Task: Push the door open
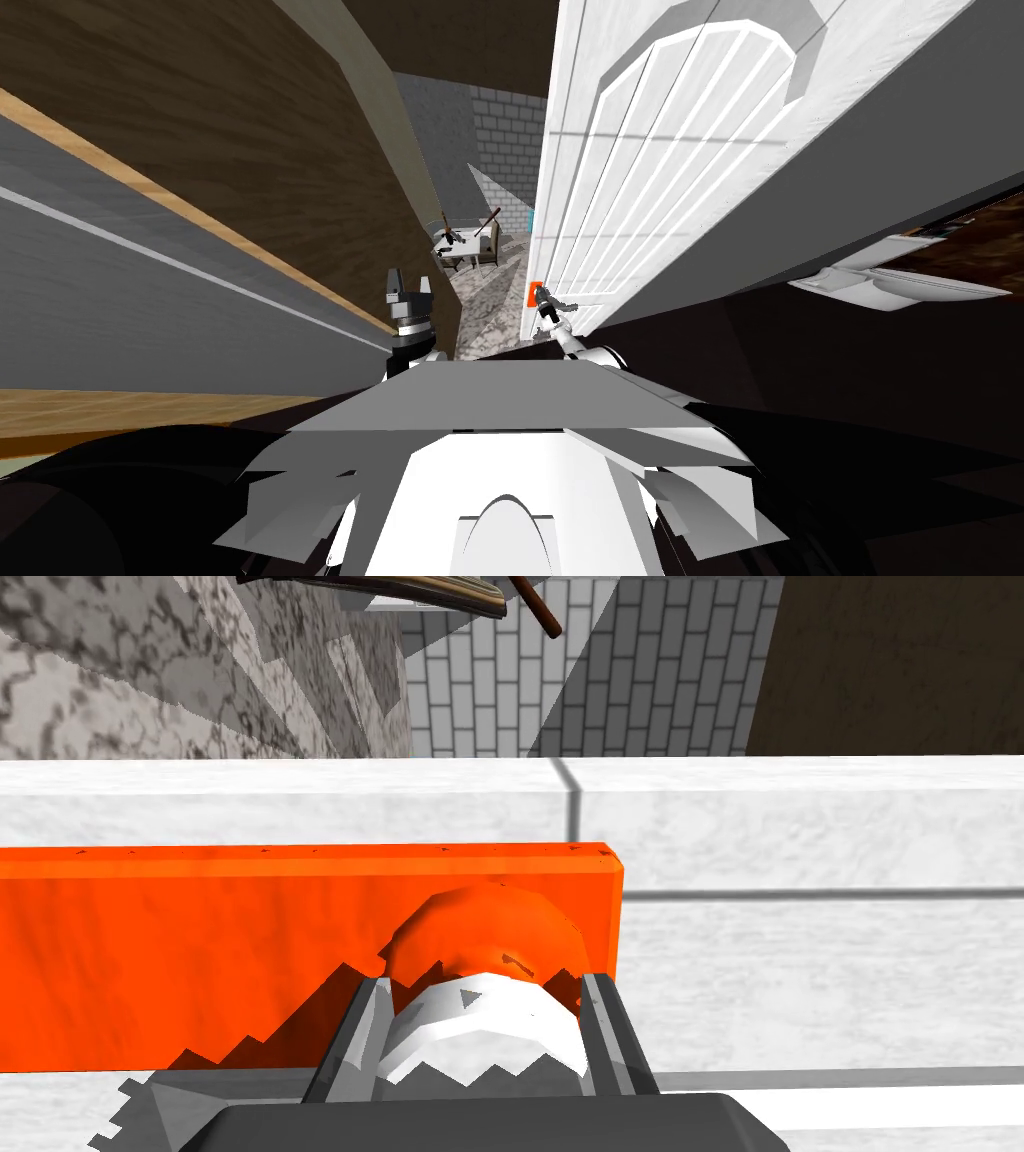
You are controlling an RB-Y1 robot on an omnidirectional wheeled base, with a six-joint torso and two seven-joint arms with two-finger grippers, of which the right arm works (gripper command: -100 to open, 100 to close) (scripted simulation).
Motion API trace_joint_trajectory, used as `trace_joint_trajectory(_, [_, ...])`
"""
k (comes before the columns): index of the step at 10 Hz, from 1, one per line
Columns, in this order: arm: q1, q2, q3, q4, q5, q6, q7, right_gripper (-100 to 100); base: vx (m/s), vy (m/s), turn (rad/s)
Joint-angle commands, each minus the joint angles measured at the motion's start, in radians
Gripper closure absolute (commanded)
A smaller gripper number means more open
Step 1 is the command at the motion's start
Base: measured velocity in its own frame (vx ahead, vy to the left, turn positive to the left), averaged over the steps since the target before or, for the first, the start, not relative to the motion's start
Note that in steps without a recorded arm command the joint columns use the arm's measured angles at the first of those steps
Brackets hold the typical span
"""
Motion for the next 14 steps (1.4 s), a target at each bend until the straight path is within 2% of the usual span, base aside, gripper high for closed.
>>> trace_joint_trajectory(1, [0.008,-0.015,-0.021,-0.021,-0.006,0.01,0.007,100,0.214,0.117,-0.04])
trace_joint_trajectory(8, [0.012,-0.044,-0.115,-0.01,-0.032,0.011,0.045,100,0.193,0.133,-0.073])
trace_joint_trajectory(9, [0.012,-0.044,-0.115,-0.01,-0.032,0.011,0.045,100,0.143,0.089,-0.044])
trace_joint_trajectory(11, [0.014,-0.055,-0.15,-0.006,-0.042,0.011,0.059,100,0.134,0.108,-0.073])
trace_joint_trajectory(14, [0.016,-0.065,-0.183,-0.002,-0.052,0.011,0.072,100,0.163,0.138,-0.068])
